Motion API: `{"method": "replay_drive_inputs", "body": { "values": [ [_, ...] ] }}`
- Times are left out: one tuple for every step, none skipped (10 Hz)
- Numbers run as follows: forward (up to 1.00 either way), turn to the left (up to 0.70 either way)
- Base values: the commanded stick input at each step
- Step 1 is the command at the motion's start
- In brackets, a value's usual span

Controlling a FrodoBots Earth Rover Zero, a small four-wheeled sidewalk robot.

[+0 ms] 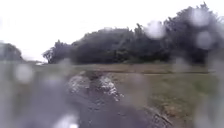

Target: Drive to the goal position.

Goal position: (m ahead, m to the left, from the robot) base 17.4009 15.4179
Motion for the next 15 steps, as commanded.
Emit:
{"method": "replay_drive_inputs", "body": {
  "values": [
    [0.85,0.09],
    [0.85,0.02],
    [0.85,0.0],
    [0.85,0.0],
    [0.85,0.0],
    [0.85,0.0],
    [0.85,0.0],
    [0.85,0.19],
    [0.85,0.34],
    [0.85,0.34],
    [0.85,0.15],
    [0.85,0.0],
    [0.85,0.0],
    [0.85,0.0],
    [0.85,0.0]
  ]
}}
